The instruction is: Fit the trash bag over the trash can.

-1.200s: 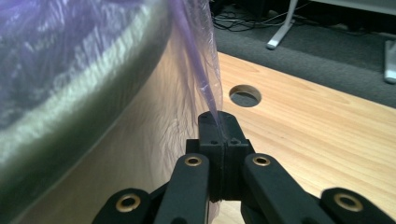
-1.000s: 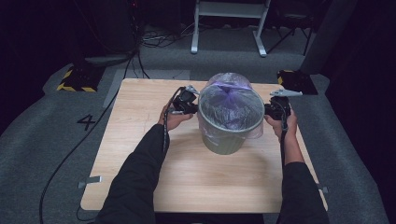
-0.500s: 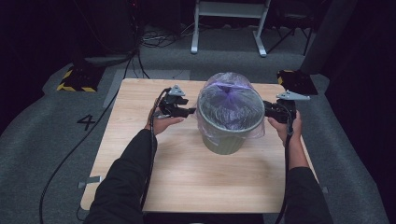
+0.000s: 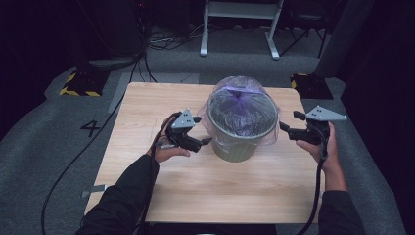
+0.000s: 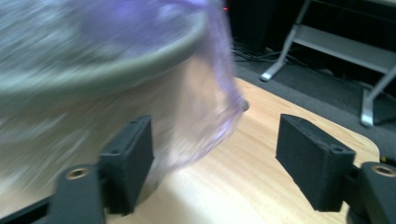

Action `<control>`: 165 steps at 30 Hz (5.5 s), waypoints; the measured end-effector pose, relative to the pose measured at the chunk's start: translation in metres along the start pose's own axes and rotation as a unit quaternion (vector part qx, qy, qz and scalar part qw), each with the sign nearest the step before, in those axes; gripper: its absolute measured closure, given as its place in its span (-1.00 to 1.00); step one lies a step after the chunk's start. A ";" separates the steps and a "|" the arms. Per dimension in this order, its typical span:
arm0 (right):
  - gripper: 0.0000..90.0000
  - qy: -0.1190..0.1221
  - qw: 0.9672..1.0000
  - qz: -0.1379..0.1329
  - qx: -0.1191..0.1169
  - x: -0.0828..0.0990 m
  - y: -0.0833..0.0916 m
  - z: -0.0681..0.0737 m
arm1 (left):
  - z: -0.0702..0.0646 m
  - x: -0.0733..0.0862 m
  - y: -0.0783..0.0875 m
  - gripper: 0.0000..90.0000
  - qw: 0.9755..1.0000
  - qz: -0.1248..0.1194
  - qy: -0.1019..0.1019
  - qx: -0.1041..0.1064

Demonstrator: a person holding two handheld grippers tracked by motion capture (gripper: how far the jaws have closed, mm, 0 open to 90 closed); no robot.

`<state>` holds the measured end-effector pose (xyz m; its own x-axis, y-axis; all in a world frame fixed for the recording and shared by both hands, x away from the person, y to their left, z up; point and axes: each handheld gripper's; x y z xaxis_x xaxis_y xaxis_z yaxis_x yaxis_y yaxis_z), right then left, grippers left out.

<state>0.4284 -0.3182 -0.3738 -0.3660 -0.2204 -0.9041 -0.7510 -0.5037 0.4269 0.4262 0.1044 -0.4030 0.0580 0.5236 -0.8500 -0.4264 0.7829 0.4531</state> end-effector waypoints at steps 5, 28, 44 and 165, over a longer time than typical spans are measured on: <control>-0.56 0.045 0.999 -0.002 -0.029 0.019 0.010 0.020 | -0.015 -0.010 -0.010 -0.65 1.000 0.008 -0.019 -0.002; 1.00 0.116 0.991 -0.011 -0.061 0.039 -0.002 0.077 | -0.014 -0.002 -0.017 1.00 0.997 0.047 -0.059 -0.006; -0.07 0.106 0.988 0.042 -0.102 0.055 -0.006 0.074 | -0.013 0.023 -0.028 1.00 0.995 0.088 -0.054 0.013; 1.00 -0.036 0.998 -0.002 0.049 -0.062 -0.088 -0.013 | 0.111 -0.043 -0.029 0.87 0.995 -0.038 0.078 -0.058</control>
<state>0.5247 -0.2708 -0.3552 -0.3984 -0.1551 -0.9040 -0.8018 -0.4198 0.4254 0.5364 0.0961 -0.3500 -0.0417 0.3985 -0.9162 -0.5271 0.7703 0.3590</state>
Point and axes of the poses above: each handheld gripper's, and its own axes: y roughly backward along the jaws, x roughly out of its underside, z roughly to its left, and after that the axes turned 11 degrees about -y, right-handed
